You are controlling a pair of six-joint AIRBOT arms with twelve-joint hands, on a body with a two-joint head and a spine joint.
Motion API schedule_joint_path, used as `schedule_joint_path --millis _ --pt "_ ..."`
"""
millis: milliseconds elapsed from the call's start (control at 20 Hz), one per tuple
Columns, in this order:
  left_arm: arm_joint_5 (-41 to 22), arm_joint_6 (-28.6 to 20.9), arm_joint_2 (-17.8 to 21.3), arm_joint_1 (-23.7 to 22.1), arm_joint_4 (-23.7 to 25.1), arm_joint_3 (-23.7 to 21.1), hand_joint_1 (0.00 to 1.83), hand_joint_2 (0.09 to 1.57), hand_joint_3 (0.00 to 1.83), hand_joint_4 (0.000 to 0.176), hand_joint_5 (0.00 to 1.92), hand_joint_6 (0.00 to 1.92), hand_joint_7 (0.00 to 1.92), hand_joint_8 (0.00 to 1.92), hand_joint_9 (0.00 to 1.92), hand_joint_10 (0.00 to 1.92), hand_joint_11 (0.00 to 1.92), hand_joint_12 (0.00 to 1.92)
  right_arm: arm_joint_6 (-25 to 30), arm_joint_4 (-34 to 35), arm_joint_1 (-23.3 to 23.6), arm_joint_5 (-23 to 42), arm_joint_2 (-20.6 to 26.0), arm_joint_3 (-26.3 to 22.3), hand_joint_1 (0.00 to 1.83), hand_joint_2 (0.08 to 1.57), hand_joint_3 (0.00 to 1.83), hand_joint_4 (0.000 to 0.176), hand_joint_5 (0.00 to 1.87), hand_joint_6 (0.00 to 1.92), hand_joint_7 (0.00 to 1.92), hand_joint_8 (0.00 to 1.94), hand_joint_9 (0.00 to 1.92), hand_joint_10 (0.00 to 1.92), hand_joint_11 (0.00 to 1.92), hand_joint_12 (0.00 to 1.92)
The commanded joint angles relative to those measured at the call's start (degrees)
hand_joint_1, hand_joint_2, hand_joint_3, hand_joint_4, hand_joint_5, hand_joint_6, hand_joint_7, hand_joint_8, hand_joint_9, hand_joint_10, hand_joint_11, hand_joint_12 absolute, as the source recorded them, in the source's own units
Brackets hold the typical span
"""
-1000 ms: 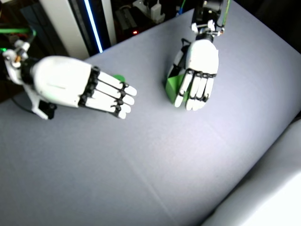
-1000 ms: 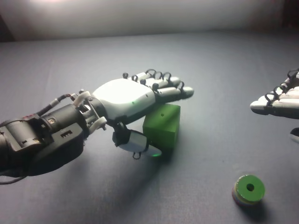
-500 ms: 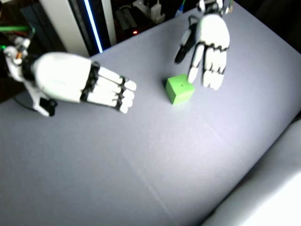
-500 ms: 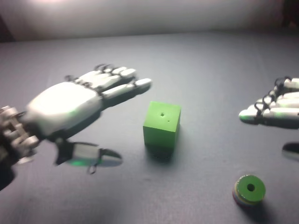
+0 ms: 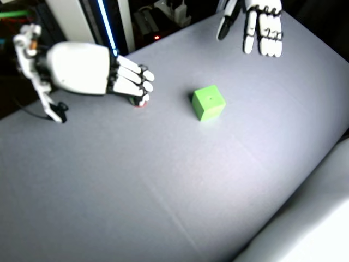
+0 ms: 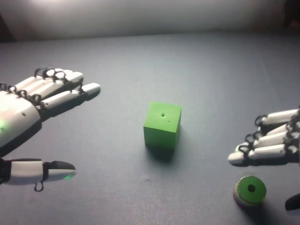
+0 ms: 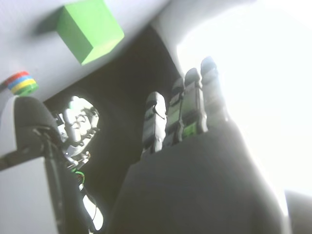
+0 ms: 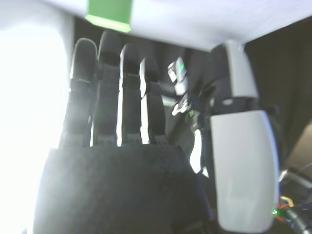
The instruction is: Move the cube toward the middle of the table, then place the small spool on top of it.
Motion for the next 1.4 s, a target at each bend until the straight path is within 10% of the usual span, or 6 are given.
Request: schedule_joint_path --millis 0,200,600,750,950,1350 --pt "-8.10 0.15 0.34 -0.02 -0.77 -0.14 0.80 0.98 0.00 0.125 0.12 0.01 0.06 0.01 0.04 0.01 0.07 0.03 0.78 -0.02 1.20 2.31 -0.68 0.28 0.98 0.96 0.00 0.000 0.48 0.01 0.55 0.00 0.76 0.00 0.45 1.01" --pt "-8.90 0.31 0.25 1.33 -2.55 -0.22 0.82 0.96 0.00 0.119 0.13 0.00 0.08 0.01 0.07 0.01 0.10 0.06 1.06 -5.01 4.57 -4.60 -4.94 2.38 1.07 0.93 0.00 0.006 0.48 0.00 0.54 0.00 0.75 0.01 0.45 0.98" --pt "-8.97 0.30 -0.06 1.74 -2.73 -0.25 0.81 0.96 0.00 0.174 0.16 0.01 0.08 0.00 0.05 0.00 0.06 0.05 1.05 -5.69 5.15 -6.98 -7.40 4.07 1.15 1.01 0.00 0.000 0.62 0.01 0.60 0.00 0.81 0.03 0.48 1.16" --pt "-8.97 0.30 -0.11 1.76 -2.73 -0.25 0.80 0.97 0.00 0.163 0.16 0.01 0.09 0.00 0.06 0.00 0.05 0.05 1.05 -5.54 5.28 -7.02 -7.79 4.34 1.21 1.01 0.00 0.000 0.69 0.00 0.63 0.01 0.84 0.07 0.50 1.22" --pt "-9.05 0.30 -0.14 1.76 -2.73 -0.25 0.77 0.99 0.01 0.166 0.15 0.00 0.08 0.00 0.05 0.00 0.04 0.06 1.05 -5.49 5.46 -7.02 -8.13 4.43 1.24 1.01 0.00 0.000 0.77 0.00 0.71 0.01 0.59 0.94 0.59 1.26" --pt "-9.06 0.29 -0.29 1.76 -2.91 -0.27 0.77 0.99 0.00 0.176 0.16 0.00 0.09 0.00 0.06 0.01 0.04 0.09 1.05 -5.17 5.53 -7.01 -8.21 4.31 1.16 0.99 0.00 0.000 0.77 0.00 0.75 0.04 0.57 1.31 0.69 1.44"
